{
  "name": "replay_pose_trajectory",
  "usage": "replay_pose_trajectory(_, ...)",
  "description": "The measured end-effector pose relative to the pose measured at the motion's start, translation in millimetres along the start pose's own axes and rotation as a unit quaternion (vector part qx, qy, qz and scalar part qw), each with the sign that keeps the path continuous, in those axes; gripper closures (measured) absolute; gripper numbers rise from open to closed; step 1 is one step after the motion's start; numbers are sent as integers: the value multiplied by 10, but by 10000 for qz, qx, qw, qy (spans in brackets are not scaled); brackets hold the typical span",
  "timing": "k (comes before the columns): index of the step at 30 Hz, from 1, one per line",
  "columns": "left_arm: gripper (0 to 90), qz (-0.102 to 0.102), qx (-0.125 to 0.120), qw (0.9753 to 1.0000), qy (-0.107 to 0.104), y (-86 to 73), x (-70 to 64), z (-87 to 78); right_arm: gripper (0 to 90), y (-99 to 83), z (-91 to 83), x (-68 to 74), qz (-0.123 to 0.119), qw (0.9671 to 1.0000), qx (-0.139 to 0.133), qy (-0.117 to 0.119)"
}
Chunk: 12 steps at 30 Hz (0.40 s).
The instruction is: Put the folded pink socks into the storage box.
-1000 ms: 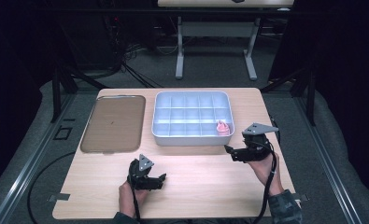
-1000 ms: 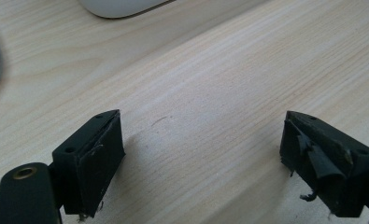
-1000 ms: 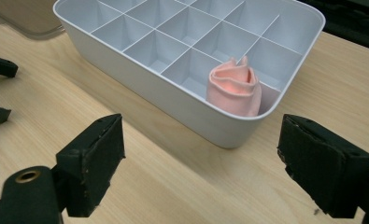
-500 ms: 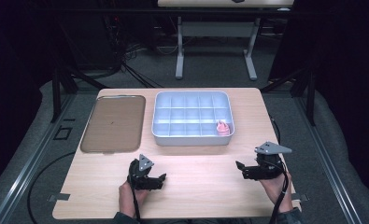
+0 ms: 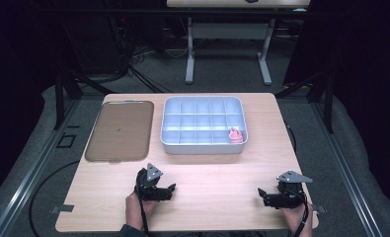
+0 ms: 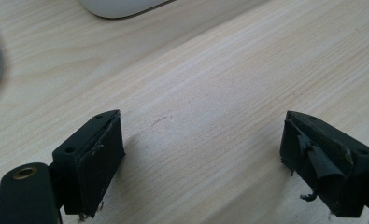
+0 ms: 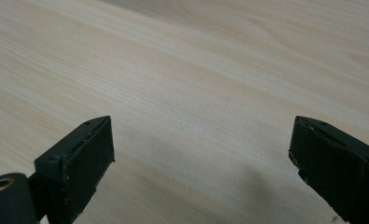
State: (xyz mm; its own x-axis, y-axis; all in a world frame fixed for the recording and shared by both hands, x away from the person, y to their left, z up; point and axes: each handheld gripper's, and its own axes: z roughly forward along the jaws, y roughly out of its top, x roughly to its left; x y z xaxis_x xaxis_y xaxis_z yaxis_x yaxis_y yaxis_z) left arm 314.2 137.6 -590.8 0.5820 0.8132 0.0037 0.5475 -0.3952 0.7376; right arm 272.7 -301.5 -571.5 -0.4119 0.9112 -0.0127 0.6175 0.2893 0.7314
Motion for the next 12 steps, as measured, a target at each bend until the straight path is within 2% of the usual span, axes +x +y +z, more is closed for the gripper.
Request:
replay_pose_trajectory(4,132,-4,-1,10000,0,0,-1,0,60,-67,65,-1,-80,9998,124,-128)
replay_pose_trajectory(6,132,-2,-1,10000,-1,0,-1,0,41,-81,93,7,-175,9994,274,-151)
replay_pose_trajectory(12,132,-4,-2,10000,-1,0,-1,0,29,-134,119,-64,97,9999,114,37)
